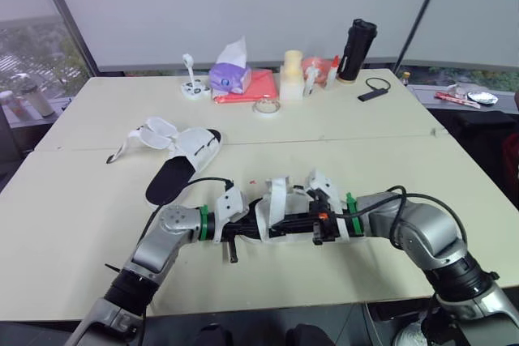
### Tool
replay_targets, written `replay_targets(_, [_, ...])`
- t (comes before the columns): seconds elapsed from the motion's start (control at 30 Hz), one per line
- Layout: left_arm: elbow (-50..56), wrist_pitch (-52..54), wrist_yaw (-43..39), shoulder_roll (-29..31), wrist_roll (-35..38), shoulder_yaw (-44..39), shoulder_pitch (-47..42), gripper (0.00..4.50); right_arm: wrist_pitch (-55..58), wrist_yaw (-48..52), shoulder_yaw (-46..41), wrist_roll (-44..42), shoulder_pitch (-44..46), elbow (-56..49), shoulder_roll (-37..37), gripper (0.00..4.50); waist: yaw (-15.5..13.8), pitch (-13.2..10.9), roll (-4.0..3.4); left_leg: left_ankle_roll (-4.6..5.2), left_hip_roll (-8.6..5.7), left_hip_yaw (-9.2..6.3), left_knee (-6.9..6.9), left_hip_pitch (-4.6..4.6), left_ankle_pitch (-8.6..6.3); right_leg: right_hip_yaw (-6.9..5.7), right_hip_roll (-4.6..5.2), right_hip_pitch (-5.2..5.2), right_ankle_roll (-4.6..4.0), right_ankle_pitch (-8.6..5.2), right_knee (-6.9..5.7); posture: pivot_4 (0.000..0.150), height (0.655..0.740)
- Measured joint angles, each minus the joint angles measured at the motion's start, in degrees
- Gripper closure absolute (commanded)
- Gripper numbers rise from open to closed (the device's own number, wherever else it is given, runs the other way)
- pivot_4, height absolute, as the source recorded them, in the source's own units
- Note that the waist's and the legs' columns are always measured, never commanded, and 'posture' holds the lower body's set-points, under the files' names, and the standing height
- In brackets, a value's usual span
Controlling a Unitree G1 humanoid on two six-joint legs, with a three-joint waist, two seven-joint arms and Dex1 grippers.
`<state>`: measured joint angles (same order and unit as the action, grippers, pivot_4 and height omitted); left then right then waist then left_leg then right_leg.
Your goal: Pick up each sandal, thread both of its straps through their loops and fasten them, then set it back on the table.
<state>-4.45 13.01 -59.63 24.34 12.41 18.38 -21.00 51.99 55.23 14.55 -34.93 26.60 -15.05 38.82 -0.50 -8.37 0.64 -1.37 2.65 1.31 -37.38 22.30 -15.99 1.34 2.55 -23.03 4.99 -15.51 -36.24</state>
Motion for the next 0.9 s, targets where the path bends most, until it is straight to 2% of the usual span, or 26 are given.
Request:
replay_targets(0.27, [0.1,-0.1,0.0,-0.1,0.0,0.3,0.1,4.5,-4.6,5.8,3.6,3.4,2.8,3.0,2.9,4.43,-0.3,0.0,0.01,0.0,-0.05,0.0,-0.02,0.0,0.0,-0.01,0.06,0.07,-0.02,-0.01,0.08,0.15,0.7394])
replay_targets(0.53, [0.1,-0.1,0.5,-0.1,0.0,0.2,0.5,4.5,-11.1,10.5,9.6,11.1,7.3,5.0,3.3,4.43,-0.2,0.2,0.08,0.0,-0.05,-0.01,-0.02,-0.06,0.0,-0.01,0.06,0.12,-0.02,-0.01,0.08,0.15,0.7394])
replay_targets(0.77, [0.2,-0.1,1.0,-0.1,0.0,0.2,0.8,4.5,-11.0,11.0,9.2,12.4,6.6,4.6,2.9,4.43,-0.2,0.4,0.27,0.0,-0.04,-0.01,0.0,-0.16,0.0,-0.01,0.07,0.21,-0.05,-0.03,0.09,0.15,0.7394])
replay_targets(0.83, [0.2,-0.1,1.1,-0.1,0.0,0.2,0.9,4.5,-8.7,10.2,6.9,10.8,5.4,4.7,1.4,3.88,-0.2,0.5,0.3,0.0,-0.02,-0.02,0.0,-0.16,0.0,-0.01,0.07,0.22,-0.05,-0.03,0.09,0.15,0.7394])
replay_targets(0.9, [0.2,-0.1,1.1,-0.1,0.0,0.2,0.9,4.5,-7.4,10.1,5.8,9.3,4.6,4.9,0.6,3.06,-0.2,0.5,0.29,0.0,-0.02,-0.02,0.0,-0.16,0.0,0.0,0.07,0.21,-0.06,-0.03,0.09,0.15,0.7394])
